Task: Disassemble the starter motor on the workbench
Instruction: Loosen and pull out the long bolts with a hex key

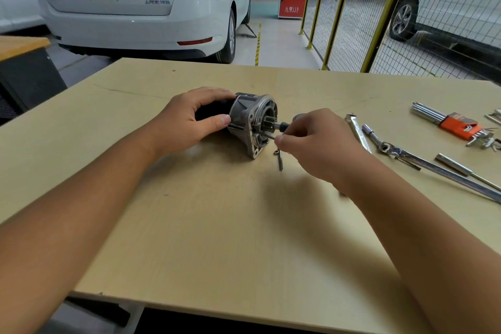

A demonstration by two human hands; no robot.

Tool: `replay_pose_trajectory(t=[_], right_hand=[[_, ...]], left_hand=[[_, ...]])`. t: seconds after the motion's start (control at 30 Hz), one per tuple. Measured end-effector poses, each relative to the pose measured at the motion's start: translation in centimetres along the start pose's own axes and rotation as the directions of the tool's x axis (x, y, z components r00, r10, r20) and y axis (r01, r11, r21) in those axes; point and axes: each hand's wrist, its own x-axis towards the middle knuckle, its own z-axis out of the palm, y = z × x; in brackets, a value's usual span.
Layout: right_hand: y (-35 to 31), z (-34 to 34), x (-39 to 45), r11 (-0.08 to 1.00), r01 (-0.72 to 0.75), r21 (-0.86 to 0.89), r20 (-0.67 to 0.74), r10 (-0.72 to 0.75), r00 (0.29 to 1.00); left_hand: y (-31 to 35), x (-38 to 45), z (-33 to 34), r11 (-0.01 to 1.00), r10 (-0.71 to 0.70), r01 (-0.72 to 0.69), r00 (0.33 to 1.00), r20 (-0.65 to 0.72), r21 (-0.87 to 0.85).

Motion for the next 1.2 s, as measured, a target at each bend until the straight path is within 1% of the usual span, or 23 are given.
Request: replay_pose_trajectory(t=[0.23, 0.53, 0.77, 1.03, 1.1, 1.2], right_hand=[[0.22, -0.04, -0.10, 0.999, 0.020, 0.041, -0.068, -0.017, 0.998], [-0.16, -0.01, -0.24, 0.992, -0.021, 0.121, -0.038, 0.026, 0.999], [-0.43, -0.07, -0.11, 0.999, -0.043, 0.029, 0.038, 0.042, 0.998], [-0.20, -0.04, -0.05, 1.000, -0.009, -0.024, -0.002, 0.009, 1.000], [-0.26, -0.04, -0.08, 0.999, -0.037, 0.031, 0.013, 0.037, 0.999], [-0.40, -0.28, -0.16, 0.973, -0.166, 0.161, 0.082, 0.155, 0.985]], left_hand=[[0.24, -0.03, -0.03, 1.000, 0.004, -0.004, 1.000, 0.001, -0.001], [0.38, -0.05, 0.07, 1.000, -0.001, 0.001, 1.000, -0.004, -0.012], [0.57, -0.09, -0.14, 1.000, -0.005, 0.005, 1.000, -0.006, -0.003], [0.66, -0.17, -0.05, 1.000, -0.003, 0.003, 1.000, -0.003, 0.001], [0.66, -0.14, -0.07, 1.000, 0.000, 0.000, 1.000, 0.000, 0.003], [0.65, -0.10, -0.05, 1.000, 0.000, 0.000, 1.000, -0.002, 0.007]])
